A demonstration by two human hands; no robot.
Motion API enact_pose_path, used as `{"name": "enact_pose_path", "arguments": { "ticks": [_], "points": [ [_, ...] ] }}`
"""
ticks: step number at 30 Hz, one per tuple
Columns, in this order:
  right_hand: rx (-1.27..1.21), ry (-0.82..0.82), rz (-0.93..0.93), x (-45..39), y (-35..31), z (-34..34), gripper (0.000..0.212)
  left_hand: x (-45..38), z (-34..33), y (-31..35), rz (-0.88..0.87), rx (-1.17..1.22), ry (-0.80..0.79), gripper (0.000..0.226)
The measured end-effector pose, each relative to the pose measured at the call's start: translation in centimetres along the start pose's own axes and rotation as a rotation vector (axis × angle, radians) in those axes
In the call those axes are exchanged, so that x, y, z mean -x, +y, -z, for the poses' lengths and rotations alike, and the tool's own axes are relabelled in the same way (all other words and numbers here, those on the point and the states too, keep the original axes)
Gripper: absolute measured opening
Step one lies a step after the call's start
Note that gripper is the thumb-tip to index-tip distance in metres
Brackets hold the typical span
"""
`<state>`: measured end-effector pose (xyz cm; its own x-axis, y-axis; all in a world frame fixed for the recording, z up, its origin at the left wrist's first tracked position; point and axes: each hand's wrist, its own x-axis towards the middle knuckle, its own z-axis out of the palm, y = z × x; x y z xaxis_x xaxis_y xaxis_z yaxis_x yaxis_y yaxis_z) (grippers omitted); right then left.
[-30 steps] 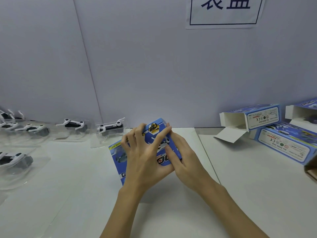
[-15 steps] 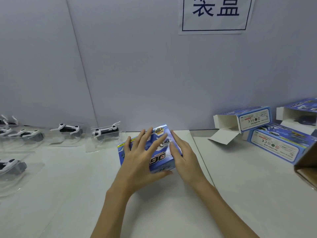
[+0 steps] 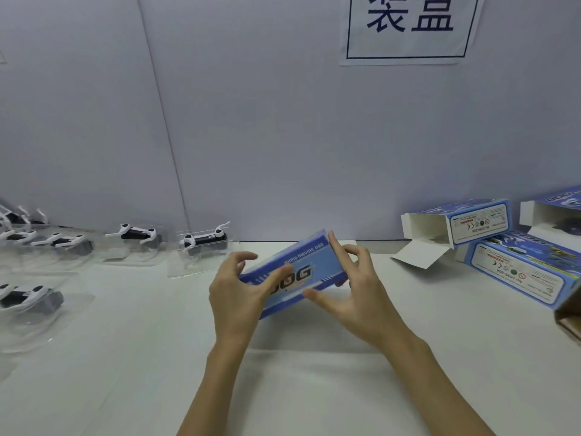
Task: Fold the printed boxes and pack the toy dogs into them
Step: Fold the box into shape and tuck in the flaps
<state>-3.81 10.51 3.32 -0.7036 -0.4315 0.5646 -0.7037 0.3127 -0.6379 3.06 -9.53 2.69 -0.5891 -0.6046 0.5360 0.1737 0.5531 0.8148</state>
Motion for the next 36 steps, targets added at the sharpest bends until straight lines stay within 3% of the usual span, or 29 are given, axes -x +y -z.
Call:
{"name": "enact_pose_path", "arguments": {
  "ticks": [3, 8, 11, 14, 19, 25, 29, 32, 34, 36],
  "points": [
    [0.130, -0.002, 0.120, -0.1, -0.5, -0.1, 0.108, -0.3, 0.2, -0.1, 0.179, 0.158, 0.106, 0.081],
    [0.217, 0.221, 0.217, -0.4, -0.8, 0.6, 0.094, -0.3, -0.1, 0.6, 0.302, 0.399, 0.111, 0.075],
    [-0.041, 0.286, 0.052, -0.2, -1.1, 0.8, 0.083, -0.5, 0.2, 1.3, 0.401, 0.597, 0.040, 0.077],
    [-0.447, 0.321, -0.164, -0.5, -1.3, 0.6, 0.063, 0.1, -0.3, 1.8, 0.317, 0.573, -0.161, 0.069],
    [-0.569, 0.439, -0.369, -1.2, -0.9, 0.3, 0.063, 0.8, -1.5, 2.1, 0.227, 0.572, -0.375, 0.056],
    [-0.650, 0.261, -0.456, -1.0, -0.3, 0.3, 0.048, 1.0, -1.7, 1.2, 0.274, 0.646, -0.382, 0.049],
    [-0.652, 0.129, -0.455, -0.7, -0.1, 0.1, 0.067, 0.6, -1.3, 0.3, 0.336, 0.672, -0.392, 0.040],
    [-0.456, 0.013, -0.497, -0.7, 0.8, 0.2, 0.054, 0.3, -1.1, -0.2, 0.366, 0.662, -0.343, 0.044],
    [-0.261, 0.046, -0.539, -0.8, 1.2, 0.5, 0.044, 0.2, -1.5, -0.4, 0.440, 0.699, -0.254, 0.056],
    [-0.252, 0.165, -0.629, -0.9, 1.2, 0.6, 0.048, 0.2, -1.9, -0.6, 0.531, 0.790, -0.188, 0.066]
  ]
}}
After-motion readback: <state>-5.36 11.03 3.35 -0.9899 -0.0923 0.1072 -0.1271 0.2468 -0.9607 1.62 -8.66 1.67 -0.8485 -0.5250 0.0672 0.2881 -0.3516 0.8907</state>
